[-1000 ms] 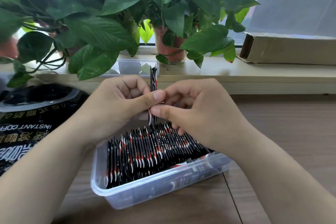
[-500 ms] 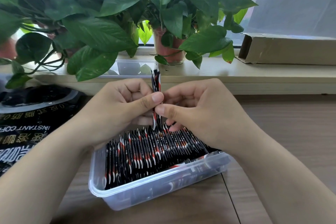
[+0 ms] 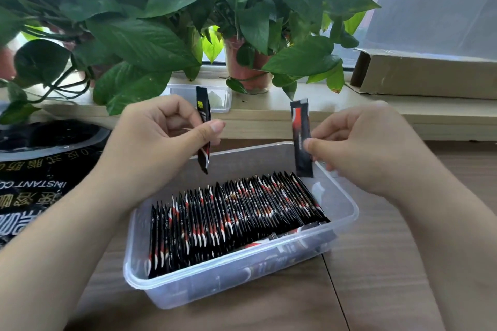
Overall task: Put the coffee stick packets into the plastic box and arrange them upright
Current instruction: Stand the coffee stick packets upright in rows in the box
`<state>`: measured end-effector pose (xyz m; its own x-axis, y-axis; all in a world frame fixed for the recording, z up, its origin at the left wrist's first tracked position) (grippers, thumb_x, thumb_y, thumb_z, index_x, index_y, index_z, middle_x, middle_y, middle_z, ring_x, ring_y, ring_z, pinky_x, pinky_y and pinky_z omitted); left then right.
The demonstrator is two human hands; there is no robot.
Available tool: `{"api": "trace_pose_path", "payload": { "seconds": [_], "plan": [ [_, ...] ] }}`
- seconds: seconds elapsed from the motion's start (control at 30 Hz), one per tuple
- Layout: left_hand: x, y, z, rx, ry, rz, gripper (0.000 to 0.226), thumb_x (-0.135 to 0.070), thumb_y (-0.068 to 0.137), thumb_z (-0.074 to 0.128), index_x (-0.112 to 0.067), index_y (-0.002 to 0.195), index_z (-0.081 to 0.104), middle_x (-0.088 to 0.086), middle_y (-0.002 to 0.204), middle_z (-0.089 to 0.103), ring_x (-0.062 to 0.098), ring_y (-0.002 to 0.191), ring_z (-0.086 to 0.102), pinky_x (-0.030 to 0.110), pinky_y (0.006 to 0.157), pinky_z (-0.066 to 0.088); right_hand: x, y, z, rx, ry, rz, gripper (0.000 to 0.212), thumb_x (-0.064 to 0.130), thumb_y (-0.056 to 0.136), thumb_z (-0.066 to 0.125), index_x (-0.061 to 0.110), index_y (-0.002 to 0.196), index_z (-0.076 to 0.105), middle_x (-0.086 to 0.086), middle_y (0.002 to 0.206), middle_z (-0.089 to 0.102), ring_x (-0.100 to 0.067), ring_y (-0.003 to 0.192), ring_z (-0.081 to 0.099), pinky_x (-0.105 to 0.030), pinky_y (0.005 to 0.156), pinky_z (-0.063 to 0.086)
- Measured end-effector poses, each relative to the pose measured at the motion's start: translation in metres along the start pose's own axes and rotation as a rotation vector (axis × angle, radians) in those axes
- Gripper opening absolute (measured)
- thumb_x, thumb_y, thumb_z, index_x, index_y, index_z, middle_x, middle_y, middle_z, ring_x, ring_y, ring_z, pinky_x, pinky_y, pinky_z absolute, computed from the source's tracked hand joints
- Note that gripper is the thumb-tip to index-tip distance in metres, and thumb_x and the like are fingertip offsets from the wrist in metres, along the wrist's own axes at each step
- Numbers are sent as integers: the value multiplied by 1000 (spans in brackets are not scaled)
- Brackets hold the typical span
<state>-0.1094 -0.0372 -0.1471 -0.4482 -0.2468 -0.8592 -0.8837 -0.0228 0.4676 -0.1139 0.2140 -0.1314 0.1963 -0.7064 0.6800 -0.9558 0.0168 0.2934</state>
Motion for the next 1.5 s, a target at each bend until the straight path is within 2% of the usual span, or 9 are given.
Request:
{"api": "trace_pose_path", "payload": {
  "seconds": [0.13, 0.27, 0.43, 0.67, 0.9, 0.97, 1.13, 1.3, 1.5],
  "plan": [
    [2, 1, -2, -30, 86, 48, 28, -29, 77, 78, -6, 73, 62, 17, 78, 76, 38, 86, 75, 60, 85, 56, -2, -5, 4, 47, -276, -32, 8, 21, 77, 78, 23, 70, 75, 10, 60, 69, -1, 62, 64, -7, 49, 42],
    [3, 1, 0, -13, 101, 48, 28, -29, 78, 78, -6, 73, 62, 16, 77, 76, 38, 86, 75, 59, 85, 57, 3, -10, 20, 73, -452, -104, 3, 22, 79, 74, 24, 80, 74, 10, 74, 68, -14, 78, 66, -29, 73, 56],
    [5, 3, 0, -15, 120, 50, 30, -32, 76, 79, -7, 73, 63, 17, 79, 76, 38, 87, 74, 59, 85, 56, 5, -12, 31, 60, -593, -160, 4, 25, 80, 71, 25, 84, 69, 5, 83, 69, -23, 86, 64, -31, 74, 53],
    [11, 5, -1, 4, 113, 49, 31, -35, 76, 84, -12, 72, 63, 13, 77, 77, 37, 85, 75, 60, 85, 56, 11, -14, 24, 62, -532, -144, 7, 19, 76, 70, 26, 78, 69, 9, 74, 66, -20, 83, 65, -33, 77, 55],
    [12, 4, -1, 12, 95, 50, 29, -32, 75, 81, -9, 73, 62, 15, 78, 76, 40, 87, 74, 62, 87, 55, 12, -12, 22, 126, -565, -149, 30, 22, 81, 66, 8, 107, 71, 2, 82, 74, -20, 94, 65, -39, 85, 52],
    [12, 4, 0, 12, 92, 51, 30, -32, 74, 81, -9, 73, 62, 15, 78, 76, 40, 87, 74, 62, 87, 54, 11, -13, 24, 147, -560, -164, 30, 21, 83, 64, 13, 110, 73, 3, 82, 75, -18, 93, 66, -30, 81, 51],
    [11, 4, 1, 12, 95, 62, 30, -30, 74, 80, -7, 73, 62, 14, 78, 77, 38, 87, 74, 60, 88, 55, 7, -14, 23, 145, -423, -118, 9, 18, 77, 70, 22, 82, 76, 7, 69, 73, -2, 71, 65, -11, 60, 45],
    [12, 4, 2, 21, 100, 67, 29, -30, 74, 81, -8, 73, 62, 16, 78, 76, 40, 88, 74, 61, 88, 55, 3, -10, 20, 76, -365, -99, 4, 17, 72, 72, 21, 70, 72, 7, 63, 70, -4, 69, 66, -26, 67, 57],
    [12, 4, 1, 26, 105, 73, 30, -31, 74, 82, -8, 73, 63, 15, 78, 76, 41, 89, 73, 61, 87, 55, 1, -8, 21, 38, -356, -96, 5, 15, 73, 73, 18, 69, 73, 6, 62, 70, -7, 68, 66, -26, 67, 56]
  ]
}}
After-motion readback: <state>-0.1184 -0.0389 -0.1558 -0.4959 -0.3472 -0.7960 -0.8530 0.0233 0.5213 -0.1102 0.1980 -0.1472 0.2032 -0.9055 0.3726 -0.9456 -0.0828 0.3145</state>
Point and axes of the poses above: each hand's wrist, its own y-axis towards the middle knuckle, its own z-axis out of the palm, x = y × z, the point moved 6 cm from there along y, towards the middle knuckle
